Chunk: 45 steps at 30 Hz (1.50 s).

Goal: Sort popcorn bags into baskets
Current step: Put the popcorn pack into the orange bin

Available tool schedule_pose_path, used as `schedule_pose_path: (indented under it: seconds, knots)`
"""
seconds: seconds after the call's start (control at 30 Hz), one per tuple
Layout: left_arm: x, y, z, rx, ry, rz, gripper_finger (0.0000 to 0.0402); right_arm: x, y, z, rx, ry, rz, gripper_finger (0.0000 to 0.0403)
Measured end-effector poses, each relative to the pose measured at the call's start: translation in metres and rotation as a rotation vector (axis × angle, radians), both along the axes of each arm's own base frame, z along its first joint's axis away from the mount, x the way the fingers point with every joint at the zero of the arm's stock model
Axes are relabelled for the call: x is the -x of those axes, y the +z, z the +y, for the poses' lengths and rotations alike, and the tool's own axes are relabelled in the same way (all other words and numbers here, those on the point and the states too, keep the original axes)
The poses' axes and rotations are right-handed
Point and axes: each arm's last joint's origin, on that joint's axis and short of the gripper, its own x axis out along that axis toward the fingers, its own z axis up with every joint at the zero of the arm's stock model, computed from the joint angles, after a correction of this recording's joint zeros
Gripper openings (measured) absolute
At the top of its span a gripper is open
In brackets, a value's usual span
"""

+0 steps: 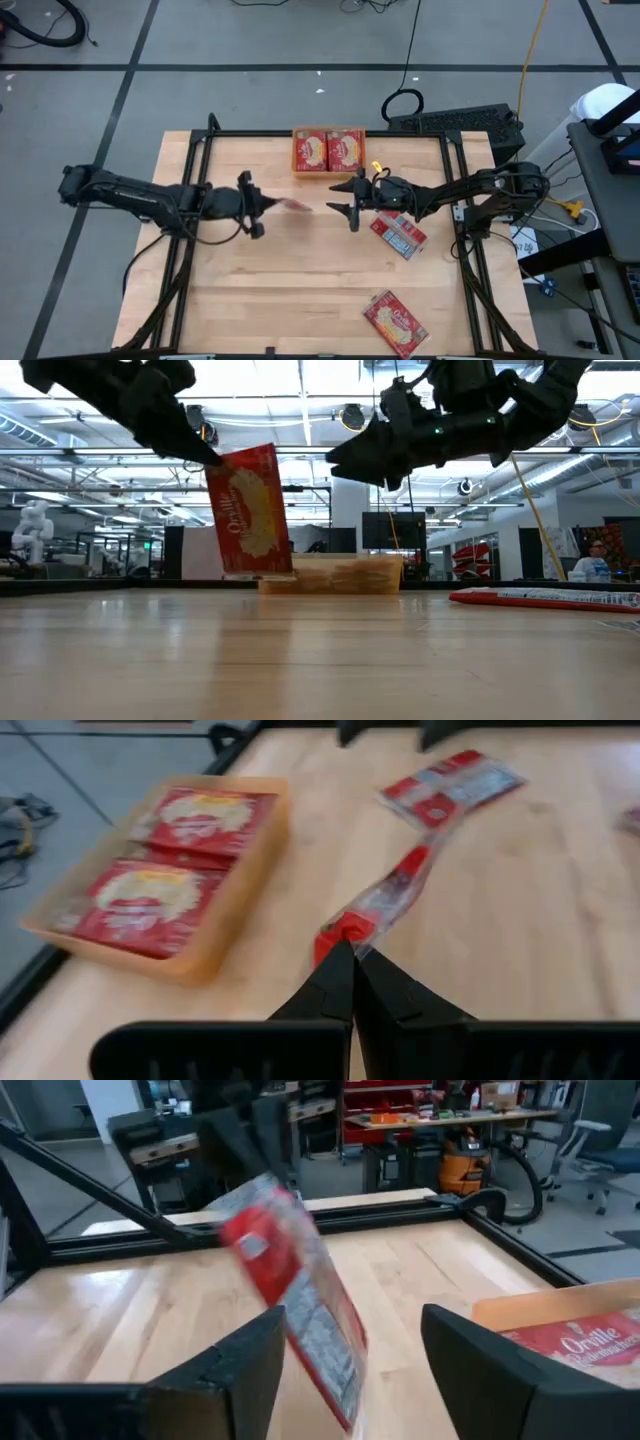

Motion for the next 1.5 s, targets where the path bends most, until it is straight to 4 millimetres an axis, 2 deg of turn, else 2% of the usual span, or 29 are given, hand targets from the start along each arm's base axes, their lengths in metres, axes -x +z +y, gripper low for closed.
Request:
schedule_pose_path:
  seconds: [0.1, 0.33, 0.53, 0.63, 0.77, 0.9, 1.0, 1.2, 1.33, 1.5]
  knots:
    - [-0.003, 0.001, 0.011, -0.017, 0.042, -0.015, 0.0001, -0.005, -0.006, 0.0, 0.011, -0.002, 0.009, 0.0234]
    - [-0.007, 0.002, 0.024, -0.005, 0.027, -0.035, 0.0001, -0.02, -0.039, -0.004, 0.006, -0.053, 0.059, 0.0229]
    - [-0.012, -0.006, 0.029, 0.006, 0.057, -0.005, 0.0001, -0.062, -0.05, 0.001, -0.014, -0.015, 0.053, 0.0236]
    - [-0.015, -0.008, 0.032, 0.004, 0.073, 0.005, 0.0001, -0.083, -0.056, 0.002, -0.001, -0.059, 0.051, 0.0237]
    - [-0.016, -0.011, 0.034, 0.013, 0.082, 0.017, 0.0001, -0.101, -0.059, 0.0, -0.002, -0.074, 0.045, 0.0227]
    - [-0.016, -0.011, 0.034, 0.018, 0.082, 0.02, 0.0001, -0.105, -0.061, 0.001, -0.003, -0.07, 0.049, 0.0207]
    - [-0.015, -0.011, 0.035, 0.009, 0.101, 0.025, 0.0001, -0.104, -0.06, 0.003, 0.004, 0.006, 0.092, 0.0201]
    - [-0.014, -0.012, 0.043, 0.012, 0.158, 0.023, 0.0001, -0.098, -0.047, 0.004, 0.023, 0.038, 0.183, 0.0234]
    - [-0.013, -0.012, 0.046, 0.014, 0.176, 0.021, 0.0001, -0.097, -0.046, 0.004, 0.02, 0.038, 0.177, 0.0256]
    - [-0.013, -0.012, 0.046, 0.019, 0.179, 0.019, 0.0001, -0.097, -0.045, 0.0, -0.001, -0.051, 0.162, 0.0258]
